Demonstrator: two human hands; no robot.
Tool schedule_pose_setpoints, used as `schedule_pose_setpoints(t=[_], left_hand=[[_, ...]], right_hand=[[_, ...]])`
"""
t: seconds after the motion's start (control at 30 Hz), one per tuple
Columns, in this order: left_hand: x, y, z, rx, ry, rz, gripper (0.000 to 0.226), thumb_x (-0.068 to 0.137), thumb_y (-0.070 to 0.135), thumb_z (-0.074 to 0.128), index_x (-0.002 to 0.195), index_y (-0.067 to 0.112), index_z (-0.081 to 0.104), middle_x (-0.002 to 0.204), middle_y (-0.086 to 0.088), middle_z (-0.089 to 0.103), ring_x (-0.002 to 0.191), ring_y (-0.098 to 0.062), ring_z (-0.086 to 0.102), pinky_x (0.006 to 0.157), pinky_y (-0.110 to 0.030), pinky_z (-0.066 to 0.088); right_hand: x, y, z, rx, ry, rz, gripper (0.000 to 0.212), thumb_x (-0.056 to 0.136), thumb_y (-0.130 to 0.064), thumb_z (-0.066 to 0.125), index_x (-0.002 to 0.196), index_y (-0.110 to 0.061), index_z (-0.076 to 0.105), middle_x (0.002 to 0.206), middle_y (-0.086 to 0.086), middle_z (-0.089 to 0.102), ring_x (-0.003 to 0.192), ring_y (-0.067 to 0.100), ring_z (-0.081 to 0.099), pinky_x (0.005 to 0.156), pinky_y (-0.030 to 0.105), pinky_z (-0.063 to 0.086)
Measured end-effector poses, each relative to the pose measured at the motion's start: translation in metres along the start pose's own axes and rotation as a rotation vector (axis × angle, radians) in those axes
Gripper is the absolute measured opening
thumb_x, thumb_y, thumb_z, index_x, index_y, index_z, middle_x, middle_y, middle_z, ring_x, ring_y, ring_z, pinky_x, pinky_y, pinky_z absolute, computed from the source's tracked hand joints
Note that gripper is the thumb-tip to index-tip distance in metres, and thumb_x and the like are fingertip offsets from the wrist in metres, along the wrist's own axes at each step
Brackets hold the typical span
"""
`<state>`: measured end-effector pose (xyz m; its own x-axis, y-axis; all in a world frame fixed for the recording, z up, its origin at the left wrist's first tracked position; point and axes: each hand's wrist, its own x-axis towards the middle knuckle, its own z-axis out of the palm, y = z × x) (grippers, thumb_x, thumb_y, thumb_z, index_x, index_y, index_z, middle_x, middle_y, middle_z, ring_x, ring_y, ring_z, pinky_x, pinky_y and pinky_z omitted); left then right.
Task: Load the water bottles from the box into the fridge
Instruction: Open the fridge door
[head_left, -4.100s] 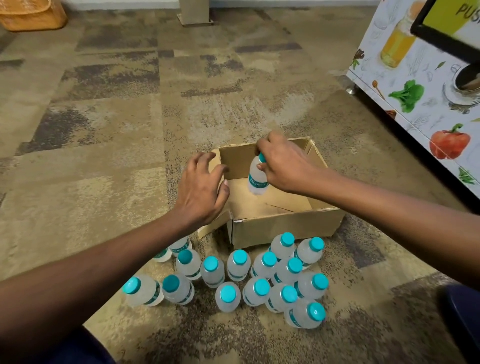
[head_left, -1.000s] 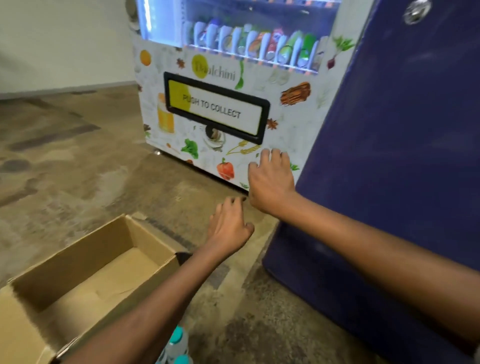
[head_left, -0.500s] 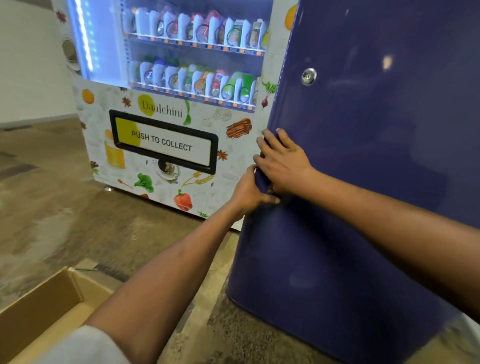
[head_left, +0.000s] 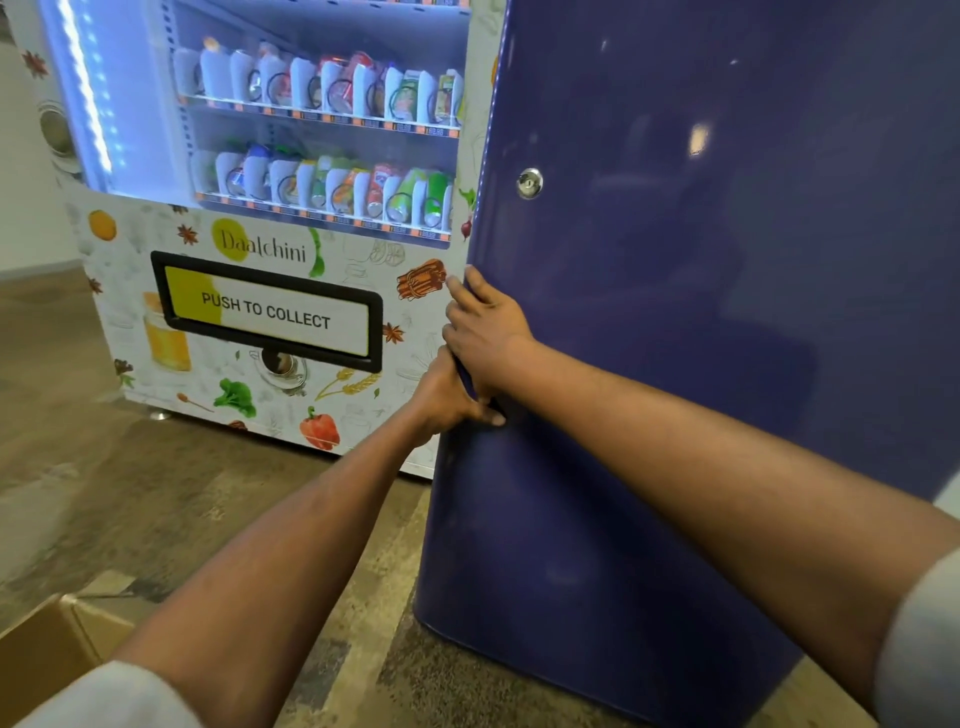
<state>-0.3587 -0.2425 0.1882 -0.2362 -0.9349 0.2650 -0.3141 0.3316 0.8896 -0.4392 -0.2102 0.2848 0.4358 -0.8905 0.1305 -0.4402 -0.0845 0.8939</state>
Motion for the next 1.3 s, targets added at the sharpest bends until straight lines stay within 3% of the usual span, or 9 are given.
schedule_pose_setpoints(t=[0.13,0.27,0.37,0.6,0.73,0.9,1.07,1.17,1.3], left_hand=[[-0.001,0.001,0.0,0.047,-0.013,0.033,0.116,0.044,0.024,0.097,0.139,0.021,0.031,0.13,0.002,0.05,0.117,-0.015,0.048,0.094,-0.031,0.047],[0.0,0.005,0.0,0.075,-0.057,0.026,0.079,0.062,0.005,0.088,0.125,0.015,0.043,0.102,0.002,0.059,0.086,-0.002,0.056,0.067,-0.011,0.051],[0.0,0.005,0.001,0.1,-0.055,0.021,0.06,0.073,0.0,0.079,0.119,0.017,0.045,0.095,0.006,0.056,0.086,-0.003,0.056,0.074,-0.021,0.052],[-0.006,0.007,-0.003,0.175,-0.037,0.105,0.064,0.069,0.007,0.085,0.122,0.01,0.05,0.104,0.0,0.059,0.083,0.001,0.054,0.073,-0.014,0.052],[-0.022,0.003,-0.006,0.188,0.018,0.181,0.065,0.07,0.012,0.084,0.125,0.009,0.05,0.115,-0.005,0.06,0.106,-0.014,0.055,0.09,-0.029,0.05],[-0.057,0.009,-0.01,0.217,0.068,0.261,0.071,0.062,0.016,0.089,0.122,0.008,0.052,0.109,-0.002,0.06,0.093,-0.005,0.053,0.07,-0.001,0.043],[-0.1,0.023,-0.015,0.199,0.105,0.305,0.066,0.063,0.017,0.088,0.12,0.012,0.054,0.106,0.004,0.06,0.085,0.011,0.051,0.071,0.002,0.039],[-0.122,0.031,-0.014,0.228,0.104,0.277,0.073,0.062,0.04,0.082,0.123,0.013,0.053,0.109,0.006,0.057,0.095,0.003,0.051,0.077,-0.002,0.039],[-0.141,0.03,-0.015,0.312,0.108,0.22,0.083,0.064,0.063,0.059,0.126,0.009,0.051,0.117,-0.009,0.059,0.108,-0.022,0.056,0.087,-0.033,0.048]], right_hand=[[0.001,0.001,-0.005,-0.067,-0.028,-0.024,0.063,0.091,-0.051,0.047,0.143,-0.017,0.039,0.153,0.01,0.03,0.145,0.039,0.004,0.114,0.055,-0.008],[0.011,-0.006,-0.014,-0.13,-0.098,-0.03,0.06,0.095,-0.05,0.041,0.145,-0.019,0.033,0.153,0.012,0.03,0.145,0.039,0.008,0.114,0.054,-0.01],[0.017,-0.012,-0.02,-0.149,-0.153,-0.024,0.06,0.096,-0.05,0.038,0.146,-0.018,0.03,0.153,0.012,0.03,0.146,0.037,0.01,0.114,0.052,-0.01],[0.019,-0.012,-0.022,-0.143,-0.123,0.012,0.06,0.095,-0.05,0.04,0.145,-0.018,0.036,0.152,0.01,0.033,0.143,0.032,0.018,0.117,0.048,0.003],[0.008,-0.021,-0.034,-0.187,-0.123,0.006,0.059,0.095,-0.051,0.041,0.144,-0.02,0.038,0.152,0.011,0.031,0.142,0.035,0.017,0.115,0.05,0.007],[-0.028,-0.019,-0.053,-0.174,-0.012,-0.035,0.05,0.096,-0.045,0.043,0.138,-0.02,0.047,0.148,0.011,0.037,0.139,0.034,0.023,0.117,0.05,0.009],[-0.063,-0.026,-0.075,-0.165,0.036,-0.032,0.05,0.095,-0.043,0.045,0.137,-0.017,0.048,0.145,0.01,0.039,0.137,0.033,0.025,0.117,0.049,0.009],[-0.083,-0.028,-0.083,-0.149,0.094,-0.033,0.049,0.096,-0.042,0.045,0.136,-0.015,0.049,0.144,0.01,0.04,0.137,0.033,0.025,0.116,0.05,0.007],[-0.107,-0.032,-0.095,-0.112,0.099,-0.045,0.052,0.095,-0.042,0.046,0.138,-0.012,0.046,0.146,0.012,0.037,0.139,0.035,0.021,0.115,0.049,0.006]])
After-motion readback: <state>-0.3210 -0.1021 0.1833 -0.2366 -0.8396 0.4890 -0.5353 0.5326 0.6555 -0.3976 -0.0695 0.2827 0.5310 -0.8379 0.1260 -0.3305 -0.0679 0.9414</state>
